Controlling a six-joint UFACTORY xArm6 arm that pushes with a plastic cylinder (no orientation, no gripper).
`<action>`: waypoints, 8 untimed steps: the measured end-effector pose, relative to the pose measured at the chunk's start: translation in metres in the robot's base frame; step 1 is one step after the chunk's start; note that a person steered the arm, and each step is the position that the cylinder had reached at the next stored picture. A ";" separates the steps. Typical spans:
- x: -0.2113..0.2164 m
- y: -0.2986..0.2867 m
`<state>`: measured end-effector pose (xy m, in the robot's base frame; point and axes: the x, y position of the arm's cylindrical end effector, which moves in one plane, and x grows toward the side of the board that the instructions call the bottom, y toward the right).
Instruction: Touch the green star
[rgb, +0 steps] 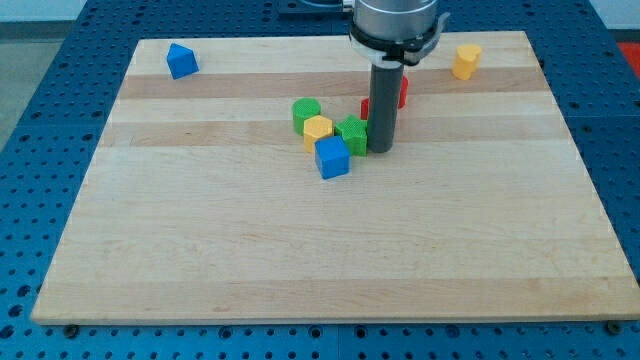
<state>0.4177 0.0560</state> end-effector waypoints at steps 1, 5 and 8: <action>0.031 -0.008; 0.103 -0.034; 0.085 -0.108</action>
